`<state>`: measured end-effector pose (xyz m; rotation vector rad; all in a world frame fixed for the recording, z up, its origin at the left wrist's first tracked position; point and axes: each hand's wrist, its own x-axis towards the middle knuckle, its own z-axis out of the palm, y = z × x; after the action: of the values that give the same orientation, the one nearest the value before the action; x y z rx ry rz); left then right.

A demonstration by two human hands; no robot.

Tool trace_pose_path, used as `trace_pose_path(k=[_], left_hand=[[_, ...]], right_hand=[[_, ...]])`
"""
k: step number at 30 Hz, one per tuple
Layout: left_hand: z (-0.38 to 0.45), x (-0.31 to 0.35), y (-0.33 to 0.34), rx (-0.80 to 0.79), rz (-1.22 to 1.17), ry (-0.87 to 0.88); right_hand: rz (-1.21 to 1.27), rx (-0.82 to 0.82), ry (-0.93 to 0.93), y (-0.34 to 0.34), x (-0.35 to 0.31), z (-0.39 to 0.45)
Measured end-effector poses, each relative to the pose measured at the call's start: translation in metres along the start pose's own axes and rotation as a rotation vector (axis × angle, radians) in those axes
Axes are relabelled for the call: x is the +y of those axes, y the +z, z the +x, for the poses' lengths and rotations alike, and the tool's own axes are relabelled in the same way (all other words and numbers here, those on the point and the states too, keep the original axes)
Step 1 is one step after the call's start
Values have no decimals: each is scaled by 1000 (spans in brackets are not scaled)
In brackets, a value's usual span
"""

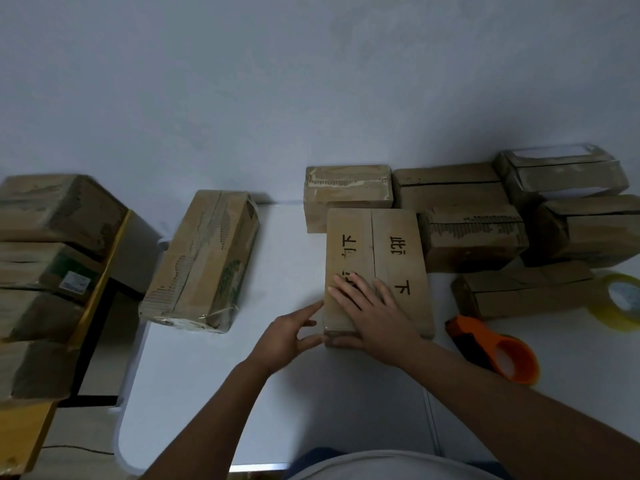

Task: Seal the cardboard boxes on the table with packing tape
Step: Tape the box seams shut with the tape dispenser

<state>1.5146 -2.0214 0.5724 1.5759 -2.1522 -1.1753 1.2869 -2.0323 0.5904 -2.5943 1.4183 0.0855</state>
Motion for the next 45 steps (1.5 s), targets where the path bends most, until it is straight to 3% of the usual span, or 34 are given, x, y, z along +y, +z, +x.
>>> trace_pose_path(k=[3, 6, 8, 12, 15, 18, 21, 27, 32, 41, 45], left_hand=[[-6, 3, 1, 75, -108, -80], [-7, 17, -5, 237, -159, -131], [4, 31, -7, 324, -44, -92], [38, 72, -11, 343, 166, 51], [54, 96, 4, 225, 386, 85], [61, 109, 27, 117, 570, 32], [60, 104, 40, 45, 702, 6], [46, 90, 26, -84, 773, 150], [30, 74, -7, -231, 815, 287], [-3, 63, -12, -16, 388, 30], [-7, 65, 6, 73, 374, -96]], right_hand=[[215, 100, 64, -12, 13, -3], [542, 372, 441, -19, 36, -22], [839, 369, 667, -20, 50, -38], [1058, 304, 660, -22, 39, -54], [1150, 237, 594, -21, 19, -66], [1122, 187, 565, -22, 12, -78], [1065, 270, 631, -22, 24, -87], [915, 383, 641, -25, 48, -81], [783, 394, 503, -28, 55, -54], [721, 83, 500, -52, 82, 9], [638, 17, 515, -57, 90, 13]])
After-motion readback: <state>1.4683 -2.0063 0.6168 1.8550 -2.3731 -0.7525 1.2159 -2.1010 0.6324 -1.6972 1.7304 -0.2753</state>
